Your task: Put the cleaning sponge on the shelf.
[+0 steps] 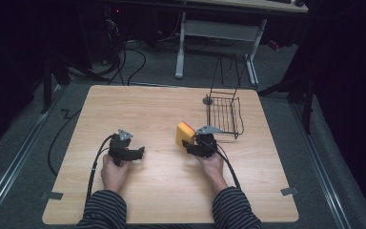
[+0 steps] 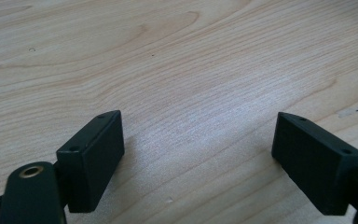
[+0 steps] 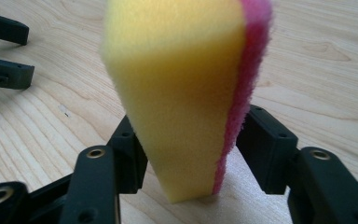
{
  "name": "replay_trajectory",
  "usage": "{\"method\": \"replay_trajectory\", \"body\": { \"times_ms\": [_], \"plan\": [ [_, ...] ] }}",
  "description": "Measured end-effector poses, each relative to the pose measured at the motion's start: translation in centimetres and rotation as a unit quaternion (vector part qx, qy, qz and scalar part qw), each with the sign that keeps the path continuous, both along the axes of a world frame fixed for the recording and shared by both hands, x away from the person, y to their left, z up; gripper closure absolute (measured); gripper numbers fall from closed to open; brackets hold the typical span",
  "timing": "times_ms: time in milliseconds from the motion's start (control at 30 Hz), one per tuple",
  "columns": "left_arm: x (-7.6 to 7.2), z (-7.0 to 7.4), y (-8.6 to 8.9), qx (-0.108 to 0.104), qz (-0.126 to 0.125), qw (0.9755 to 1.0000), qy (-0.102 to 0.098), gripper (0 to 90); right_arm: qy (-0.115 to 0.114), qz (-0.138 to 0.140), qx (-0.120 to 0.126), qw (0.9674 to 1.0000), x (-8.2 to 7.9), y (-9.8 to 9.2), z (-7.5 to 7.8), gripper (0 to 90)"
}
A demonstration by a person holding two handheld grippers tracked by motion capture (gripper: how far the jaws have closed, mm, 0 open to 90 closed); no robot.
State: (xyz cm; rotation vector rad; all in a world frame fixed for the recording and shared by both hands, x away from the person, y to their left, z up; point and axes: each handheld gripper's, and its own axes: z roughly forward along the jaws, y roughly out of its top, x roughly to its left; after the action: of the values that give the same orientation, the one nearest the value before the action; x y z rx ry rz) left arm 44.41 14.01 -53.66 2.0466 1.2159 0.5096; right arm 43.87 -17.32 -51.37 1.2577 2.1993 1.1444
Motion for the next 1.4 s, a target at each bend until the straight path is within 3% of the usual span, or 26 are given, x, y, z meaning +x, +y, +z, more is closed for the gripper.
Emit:
{"method": "replay_trajectory", "body": {
  "times_ms": [300, 933, 1400],
  "plan": [
    [0.0, 0.0, 0.0, 0.0, 0.0, 1.0, 0.0, 17.5, -0.015, 0.007, -0.007, 0.9998, -0.3, 0.1, 0.2, 59.1],
    [0.0, 0.0, 0.0, 0.0, 0.0, 1.0, 0.0, 17.5, -0.031, 0.025, -0.007, 0.9992, -1.1, -0.1, 1.4, 60.9],
    [0.0, 0.0, 0.0, 0.0, -0.001, 1.0, 0.0, 17.5, -0.039, 0.04, 0.014, 0.9983, -2.5, -1.5, 3.4, 60.9]
  ]
}}
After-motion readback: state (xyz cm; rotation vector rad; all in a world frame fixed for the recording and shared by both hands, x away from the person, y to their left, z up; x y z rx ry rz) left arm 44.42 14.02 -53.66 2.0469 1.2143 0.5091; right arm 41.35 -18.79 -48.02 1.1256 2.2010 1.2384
